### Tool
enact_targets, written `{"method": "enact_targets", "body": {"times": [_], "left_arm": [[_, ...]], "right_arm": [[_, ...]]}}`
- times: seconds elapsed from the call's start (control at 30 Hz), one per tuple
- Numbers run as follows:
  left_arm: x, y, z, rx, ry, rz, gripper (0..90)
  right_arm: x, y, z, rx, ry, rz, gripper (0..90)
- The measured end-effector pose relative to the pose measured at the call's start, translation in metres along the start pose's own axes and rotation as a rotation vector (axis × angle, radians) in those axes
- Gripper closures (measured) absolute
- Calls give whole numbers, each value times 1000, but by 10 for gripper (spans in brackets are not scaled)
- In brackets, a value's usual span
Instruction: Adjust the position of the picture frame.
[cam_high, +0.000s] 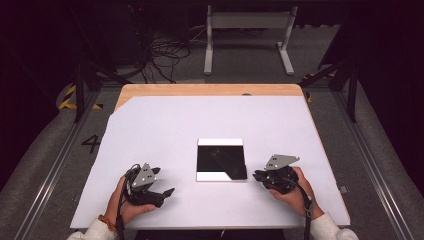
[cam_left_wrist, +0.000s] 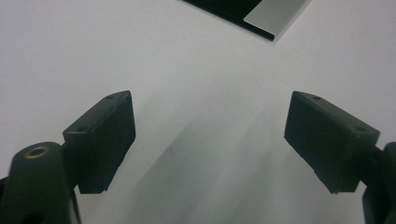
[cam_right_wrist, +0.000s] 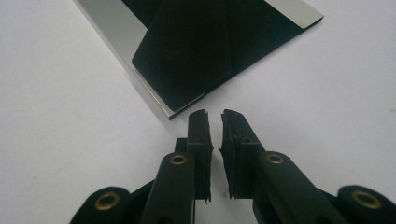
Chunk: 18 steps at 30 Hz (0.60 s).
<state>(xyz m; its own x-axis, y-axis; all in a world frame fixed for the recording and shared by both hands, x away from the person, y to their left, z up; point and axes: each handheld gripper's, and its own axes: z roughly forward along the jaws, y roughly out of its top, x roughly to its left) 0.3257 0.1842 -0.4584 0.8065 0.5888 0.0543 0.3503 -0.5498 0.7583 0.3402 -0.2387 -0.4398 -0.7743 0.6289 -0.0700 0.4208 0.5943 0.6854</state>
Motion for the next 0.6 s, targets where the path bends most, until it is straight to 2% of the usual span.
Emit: {"method": "enact_targets", "body": {"times": [0.4, 0.6], "left_arm": [[-1, 2, 4, 2, -8, -1, 171], [-5, 2, 6, 16, -16, 10, 168]], "right_arm": [[11, 5, 8, 57, 46, -43, 856], [13, 10, 11, 99, 49, -49, 871]]}}
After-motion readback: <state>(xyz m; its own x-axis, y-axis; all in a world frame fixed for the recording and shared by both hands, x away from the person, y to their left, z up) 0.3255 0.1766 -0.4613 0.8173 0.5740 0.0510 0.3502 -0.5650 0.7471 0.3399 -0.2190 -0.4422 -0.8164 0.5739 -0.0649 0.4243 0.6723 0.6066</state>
